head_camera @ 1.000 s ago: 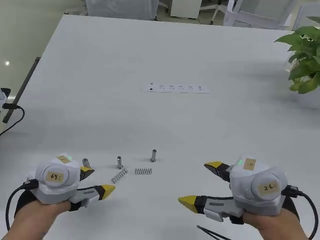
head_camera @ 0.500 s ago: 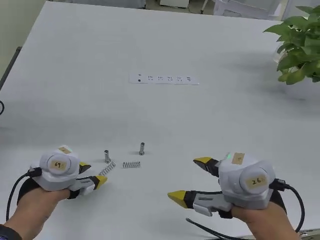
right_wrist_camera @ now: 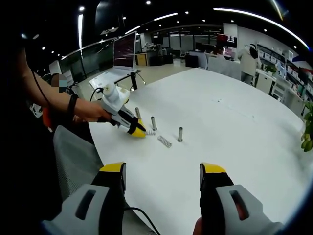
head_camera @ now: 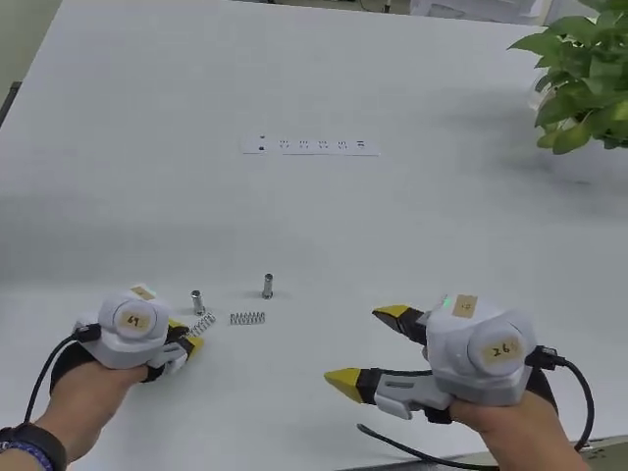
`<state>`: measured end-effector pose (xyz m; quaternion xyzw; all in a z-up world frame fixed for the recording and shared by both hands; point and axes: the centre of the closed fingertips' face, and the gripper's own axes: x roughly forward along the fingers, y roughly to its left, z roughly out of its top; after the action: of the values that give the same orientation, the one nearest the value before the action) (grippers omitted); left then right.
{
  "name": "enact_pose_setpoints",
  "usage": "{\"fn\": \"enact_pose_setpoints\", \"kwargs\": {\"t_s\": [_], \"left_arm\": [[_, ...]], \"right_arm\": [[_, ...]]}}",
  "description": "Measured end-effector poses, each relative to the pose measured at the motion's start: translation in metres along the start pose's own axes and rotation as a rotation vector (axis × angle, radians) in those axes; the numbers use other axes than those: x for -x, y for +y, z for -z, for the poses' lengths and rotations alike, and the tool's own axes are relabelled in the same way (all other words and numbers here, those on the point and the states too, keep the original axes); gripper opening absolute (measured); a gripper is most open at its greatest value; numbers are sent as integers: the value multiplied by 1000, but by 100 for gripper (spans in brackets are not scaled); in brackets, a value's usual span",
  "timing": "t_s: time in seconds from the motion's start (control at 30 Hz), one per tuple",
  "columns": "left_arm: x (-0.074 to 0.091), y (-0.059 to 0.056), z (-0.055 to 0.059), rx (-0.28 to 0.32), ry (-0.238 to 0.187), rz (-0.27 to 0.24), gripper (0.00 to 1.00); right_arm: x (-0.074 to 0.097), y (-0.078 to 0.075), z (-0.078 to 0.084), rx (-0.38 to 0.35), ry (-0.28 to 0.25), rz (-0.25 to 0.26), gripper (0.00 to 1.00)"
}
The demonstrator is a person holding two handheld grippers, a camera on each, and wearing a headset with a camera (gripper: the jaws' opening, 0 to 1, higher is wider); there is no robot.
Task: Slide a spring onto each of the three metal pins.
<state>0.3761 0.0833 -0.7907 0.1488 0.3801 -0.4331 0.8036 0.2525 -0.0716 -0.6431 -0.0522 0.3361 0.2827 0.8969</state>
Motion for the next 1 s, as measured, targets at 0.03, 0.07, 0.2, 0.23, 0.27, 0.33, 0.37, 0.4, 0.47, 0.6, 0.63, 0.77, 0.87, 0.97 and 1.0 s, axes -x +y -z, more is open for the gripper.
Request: {"fn": "enact_pose_setpoints", "kwargs": {"t_s": [0.03, 0.07, 0.2, 0.23, 0.27, 0.33, 0.37, 0.4, 0.47, 0.6, 0.63, 0.77, 0.87, 0.97, 1.0], "left_arm": [[0, 0, 0, -1, 6, -2, 7], [1, -1, -1, -5, 4, -2, 6], [-2, 0, -2, -15, 4, -8, 3], [-2, 0, -2, -14, 6, -7, 3], [-1, -1, -1, -13, 8, -6, 3], [2, -3, 2, -12, 8, -3, 3], [5, -4, 5, -11, 8, -1, 3], [7, -4, 6, -8, 5, -2, 3], [14, -5, 7, -1, 0, -4, 3], [25, -6, 14, 2, -6, -11, 3], [29, -6, 16, 1, -7, -16, 3], [40, -5, 22, 19, -13, -27, 3], [47, -3, 26, 31, -18, -34, 3], [55, -2, 31, 36, -20, -43, 3], [58, -2, 33, 39, -21, -45, 3]], "right_arm": [[0, 0, 1, -1, 1, 0, 59], [0, 0, 1, -2, 2, -1, 59], [-1, 1, 1, 1, 6, -5, 59], [-1, 1, 1, 1, 5, -6, 59], [-1, 1, 1, 1, 5, -5, 59], [-2, 1, 1, 0, 3, -5, 59], [-2, 1, 1, -1, 3, -6, 59], [-2, 1, 2, 1, 3, -8, 59], [-4, 2, 3, 5, 5, -13, 59], [-8, 7, 4, 12, 10, -30, 59], [-9, 8, 4, 13, 9, -34, 59], [-12, 12, 2, 16, 3, -45, 58], [-14, 15, -1, 17, -2, -52, 58], [-15, 17, -3, 23, -6, -57, 58], [-15, 18, -3, 24, -7, -58, 58]]}}
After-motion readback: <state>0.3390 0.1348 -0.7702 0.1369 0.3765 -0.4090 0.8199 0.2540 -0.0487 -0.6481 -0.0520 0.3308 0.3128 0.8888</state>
